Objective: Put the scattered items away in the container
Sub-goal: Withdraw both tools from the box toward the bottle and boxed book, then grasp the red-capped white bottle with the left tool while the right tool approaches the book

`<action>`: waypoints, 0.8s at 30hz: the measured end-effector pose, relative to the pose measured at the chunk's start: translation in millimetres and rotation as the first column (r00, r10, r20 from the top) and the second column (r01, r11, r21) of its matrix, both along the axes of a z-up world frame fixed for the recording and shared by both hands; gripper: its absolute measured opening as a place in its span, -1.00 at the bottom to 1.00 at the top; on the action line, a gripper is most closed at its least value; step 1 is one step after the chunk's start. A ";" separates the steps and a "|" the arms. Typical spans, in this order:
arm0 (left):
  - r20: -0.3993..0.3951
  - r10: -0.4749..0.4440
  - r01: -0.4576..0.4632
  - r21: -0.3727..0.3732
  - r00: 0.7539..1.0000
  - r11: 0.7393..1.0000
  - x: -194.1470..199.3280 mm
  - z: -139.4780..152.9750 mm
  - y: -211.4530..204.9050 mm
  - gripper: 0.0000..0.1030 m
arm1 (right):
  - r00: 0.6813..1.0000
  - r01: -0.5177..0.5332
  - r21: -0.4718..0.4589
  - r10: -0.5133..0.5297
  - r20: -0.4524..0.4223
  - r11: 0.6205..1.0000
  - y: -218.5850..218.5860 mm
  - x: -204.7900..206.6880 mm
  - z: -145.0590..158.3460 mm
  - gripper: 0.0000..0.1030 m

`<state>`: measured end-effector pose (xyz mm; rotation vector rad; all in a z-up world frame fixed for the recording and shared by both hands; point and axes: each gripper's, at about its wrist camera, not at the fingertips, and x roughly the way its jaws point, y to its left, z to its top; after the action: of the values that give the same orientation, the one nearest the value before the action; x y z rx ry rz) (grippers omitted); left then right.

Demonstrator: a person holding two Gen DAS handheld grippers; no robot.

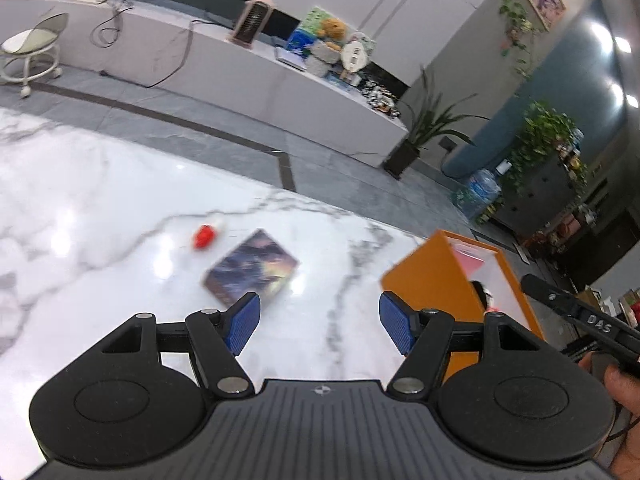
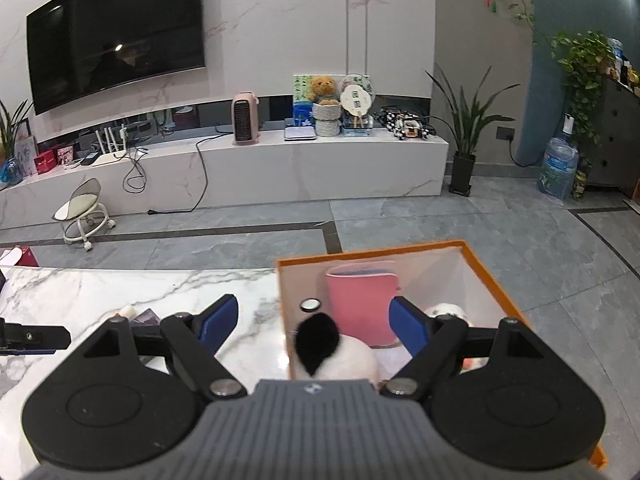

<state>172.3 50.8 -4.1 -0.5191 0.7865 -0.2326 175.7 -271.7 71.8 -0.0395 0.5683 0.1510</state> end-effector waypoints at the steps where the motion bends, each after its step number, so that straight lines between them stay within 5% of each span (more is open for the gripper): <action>1: -0.004 0.011 -0.011 -0.003 1.000 1.000 -0.2 -2.9 6.7 0.51 | 1.000 -0.009 -0.004 0.009 0.003 1.000 5.8 0.5 -0.9 0.64; 9: -0.017 0.083 -0.083 -0.045 0.996 0.996 6.7 -23.5 45.2 0.51 | 0.996 -0.084 -0.055 0.085 0.013 0.995 54.0 5.3 -10.5 0.65; 13: 0.050 0.083 -0.083 -0.005 0.995 0.997 13.8 -34.4 48.9 0.51 | 0.992 -0.130 -0.078 0.129 -0.011 0.988 77.7 10.0 -21.3 0.65; 18: 0.011 0.120 -0.120 -0.044 0.993 0.992 31.2 -55.7 64.4 0.51 | 0.984 -0.176 -0.074 0.173 -0.048 0.982 104.7 18.4 -38.5 0.65; 24: 0.050 0.117 -0.117 0.011 0.992 0.993 45.9 -62.8 70.3 0.51 | 0.976 -0.198 -0.059 0.191 -0.104 0.978 136.4 25.3 -65.0 0.65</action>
<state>218.2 121.1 -66.9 -0.5431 0.7066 -0.1310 201.0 -135.3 6.8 -0.1558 0.6677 0.3254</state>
